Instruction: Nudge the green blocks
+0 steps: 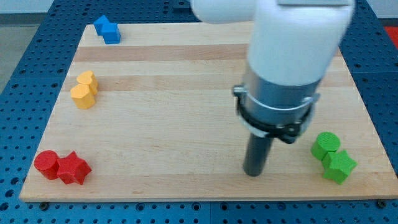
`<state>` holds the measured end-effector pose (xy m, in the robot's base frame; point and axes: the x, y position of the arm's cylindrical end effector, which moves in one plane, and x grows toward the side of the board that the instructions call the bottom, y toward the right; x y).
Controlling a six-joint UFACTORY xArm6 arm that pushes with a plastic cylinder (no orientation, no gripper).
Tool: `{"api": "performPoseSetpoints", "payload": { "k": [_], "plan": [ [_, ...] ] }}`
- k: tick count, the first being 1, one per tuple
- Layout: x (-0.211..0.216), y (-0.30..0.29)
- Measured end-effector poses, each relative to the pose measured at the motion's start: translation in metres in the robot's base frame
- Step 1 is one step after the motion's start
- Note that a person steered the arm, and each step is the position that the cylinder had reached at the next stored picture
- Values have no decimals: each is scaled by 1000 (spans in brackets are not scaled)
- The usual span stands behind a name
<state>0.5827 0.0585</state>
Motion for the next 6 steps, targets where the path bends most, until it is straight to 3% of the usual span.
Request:
{"api": "performPoseSetpoints", "payload": {
  "k": [1, 2, 4, 6],
  "plan": [
    [-50, -2],
    [-96, 43],
    [-101, 81],
    [-177, 148]
  ]
}}
